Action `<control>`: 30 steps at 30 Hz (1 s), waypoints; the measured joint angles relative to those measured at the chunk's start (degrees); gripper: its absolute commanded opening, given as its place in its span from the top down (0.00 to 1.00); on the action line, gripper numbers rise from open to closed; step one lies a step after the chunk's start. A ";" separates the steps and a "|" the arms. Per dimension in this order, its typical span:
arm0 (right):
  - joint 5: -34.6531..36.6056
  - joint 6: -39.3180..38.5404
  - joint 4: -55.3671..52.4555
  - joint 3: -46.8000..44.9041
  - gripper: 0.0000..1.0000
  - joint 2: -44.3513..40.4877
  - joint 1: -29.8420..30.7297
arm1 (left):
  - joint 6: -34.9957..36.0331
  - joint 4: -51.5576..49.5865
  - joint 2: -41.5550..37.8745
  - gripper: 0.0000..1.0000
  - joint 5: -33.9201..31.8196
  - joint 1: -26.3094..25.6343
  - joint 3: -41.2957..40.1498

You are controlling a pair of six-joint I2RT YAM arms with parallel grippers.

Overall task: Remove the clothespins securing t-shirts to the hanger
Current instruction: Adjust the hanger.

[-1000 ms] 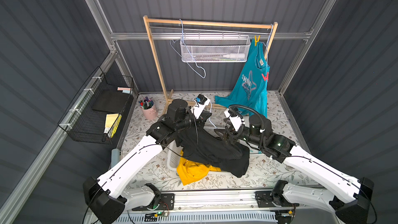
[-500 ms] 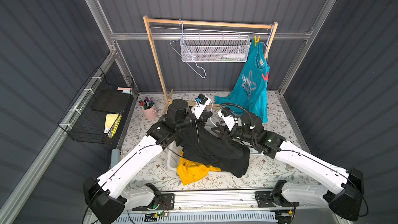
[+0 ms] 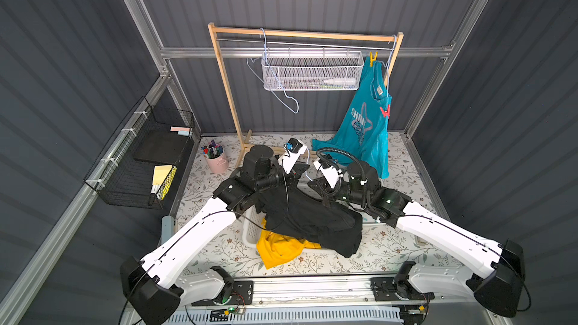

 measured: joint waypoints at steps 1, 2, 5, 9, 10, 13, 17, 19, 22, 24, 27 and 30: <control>-0.13 -0.11 0.22 -0.02 1.00 -0.02 0.00 | 0.04 -0.28 -0.33 0.02 -0.42 0.00 -0.48; -0.17 -0.20 0.50 -0.11 1.00 -0.09 0.02 | 0.04 -0.61 -0.61 0.00 -1.05 -0.02 -0.92; -0.28 -0.28 1.92 -1.49 1.00 -0.83 0.13 | -0.70 -2.03 -1.92 0.00 -3.74 -0.17 -2.03; -0.28 -0.28 4.15 -4.96 1.00 -2.82 0.15 | -3.52 -4.04 -5.68 0.00 -7.98 -0.17 -3.89; -0.28 -0.28 4.68 -5.79 1.00 -3.28 0.15 | -4.26 -4.55 -6.95 0.00 -9.11 -0.17 -4.33; -0.28 -0.55 5.81 -7.17 1.00 -4.17 0.15 | -6.08 -5.46 -10.69 0.00 -11.54 -0.17 -5.33; -0.42 -1.33 6.80 -8.37 1.00 -5.35 0.15 | -5.64 -7.98 -14.01 0.00 -12.96 -0.17 -5.51; -0.76 -1.86 7.08 -9.38 1.00 -6.36 0.15 | -2.10 -11.56 -14.49 0.00 -14.14 -0.17 -4.57; -1.09 -2.91 7.72 -11.13 1.00 -8.20 0.15 | 5.66 -16.22 -14.60 0.00 -16.11 -0.17 -3.26; -1.14 -3.43 8.35 -12.39 1.00 -9.44 0.15 | 10.75 -18.43 -14.93 0.00 -17.40 -0.17 -3.06; -1.18 -4.13 9.01 -13.73 1.00 -10.73 0.15 | 17.38 -21.97 -14.53 0.00 -19.71 -0.17 -1.97; -1.55 -4.48 9.16 -14.10 1.00 -11.26 0.15 | 22.95 -24.61 -12.44 0.00 -22.32 -0.17 0.96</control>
